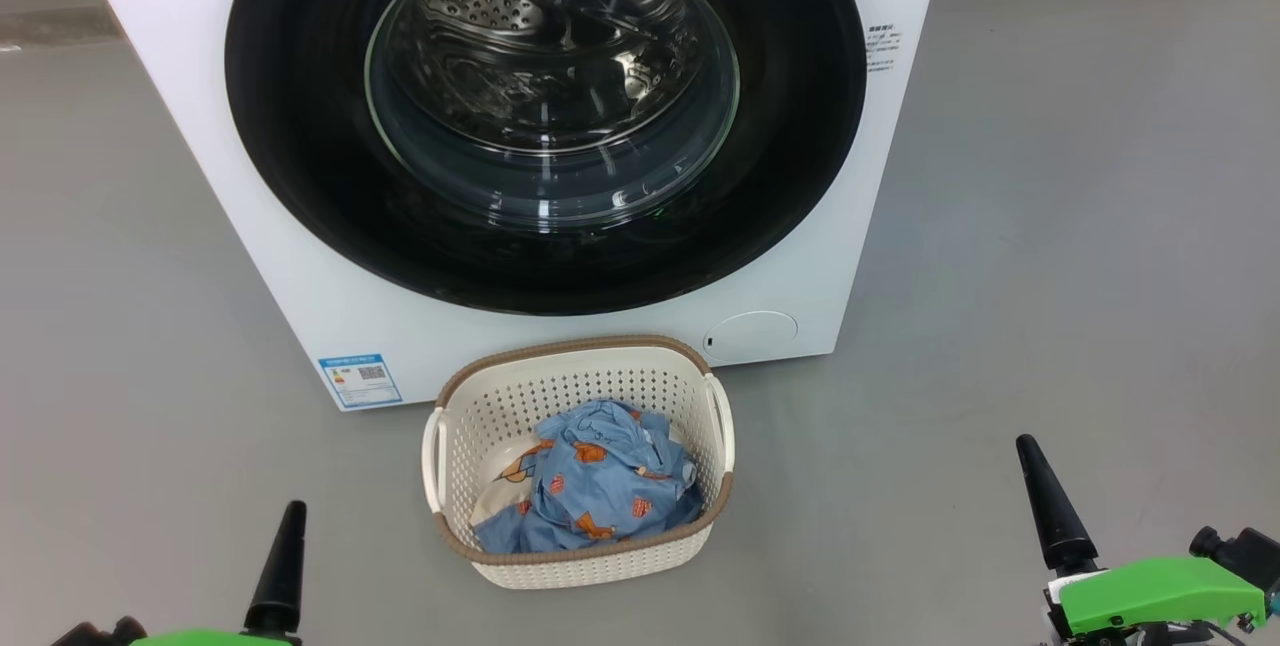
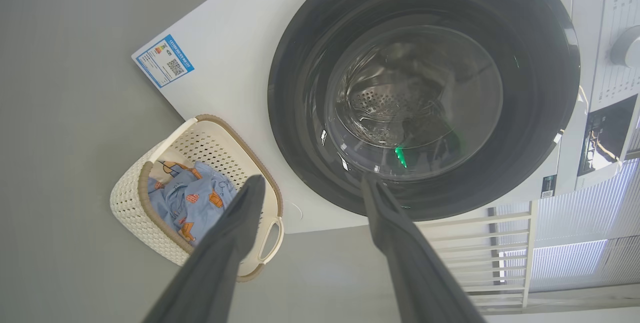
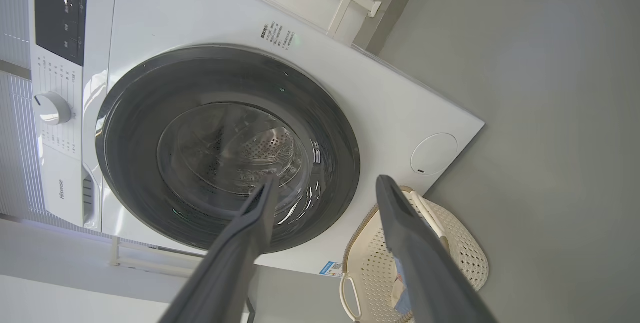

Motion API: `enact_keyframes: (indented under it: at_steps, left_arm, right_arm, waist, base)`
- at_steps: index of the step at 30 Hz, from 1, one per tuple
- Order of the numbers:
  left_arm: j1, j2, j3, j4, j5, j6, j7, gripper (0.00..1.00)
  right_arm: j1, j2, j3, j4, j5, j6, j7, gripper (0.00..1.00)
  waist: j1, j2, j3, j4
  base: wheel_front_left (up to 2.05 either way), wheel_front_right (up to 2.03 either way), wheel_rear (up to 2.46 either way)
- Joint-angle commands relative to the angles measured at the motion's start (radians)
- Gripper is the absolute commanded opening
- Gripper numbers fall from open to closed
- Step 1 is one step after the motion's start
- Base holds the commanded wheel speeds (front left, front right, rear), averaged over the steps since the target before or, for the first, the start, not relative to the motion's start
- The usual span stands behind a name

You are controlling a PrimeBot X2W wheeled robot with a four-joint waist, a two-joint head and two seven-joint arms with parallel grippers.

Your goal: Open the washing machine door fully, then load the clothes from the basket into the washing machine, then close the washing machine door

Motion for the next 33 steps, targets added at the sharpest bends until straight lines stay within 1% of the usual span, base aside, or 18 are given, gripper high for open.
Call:
enact_keyframes:
  at_steps: [1, 5, 6, 14, 27, 33]
  left_arm:
    - [-0.038, 0.027, 0.004, -0.036, 0.045, -0.002, -0.012, 1.00]
    - [-0.037, 0.031, -0.003, -0.048, 0.112, -0.002, -0.024, 1.00]
    - [-0.037, 0.031, -0.003, -0.048, 0.112, -0.002, -0.024, 1.00]
    - [-0.030, 0.040, -0.012, -0.071, 0.262, -0.002, -0.050, 1.00]
    - [-0.023, 0.040, -0.009, -0.104, 0.442, -0.003, -0.089, 1.00]
    - [-0.024, 0.041, -0.010, -0.115, 0.512, -0.003, -0.106, 1.00]
  right_arm:
    - [-0.050, -0.018, 0.015, -0.028, -0.048, 0.000, -0.017, 1.00]
    - [-0.055, -0.026, 0.023, -0.027, -0.117, 0.000, -0.029, 1.00]
    - [-0.055, -0.026, 0.023, -0.027, -0.117, 0.000, -0.029, 1.00]
    - [-0.069, -0.046, 0.063, -0.018, -0.248, -0.001, -0.055, 1.00]
    - [-0.084, -0.047, 0.060, -0.027, -0.425, -0.001, -0.093, 1.00]
    - [-0.089, -0.050, 0.059, -0.029, -0.488, -0.001, -0.111, 1.00]
  waist:
    - [0.0000, 0.0000, 0.000, 0.000]
    - [0.0000, 0.0000, 0.001, 0.000]
    - [0.0000, 0.0000, 0.001, 0.000]
    - [0.0000, 0.0000, -0.001, -0.002]
    - [0.0000, 0.0000, 0.001, -0.008]
    - [0.0000, 0.0000, 0.006, -0.008]
  base:
    - [0.00, 0.00, 0.00]
    - [0.00, 0.00, 0.00]
    - [0.00, 0.00, 0.00]
    - [0.00, 0.00, 0.00]
    - [0.00, 0.00, 0.00]
    - [0.00, 0.00, 0.00]
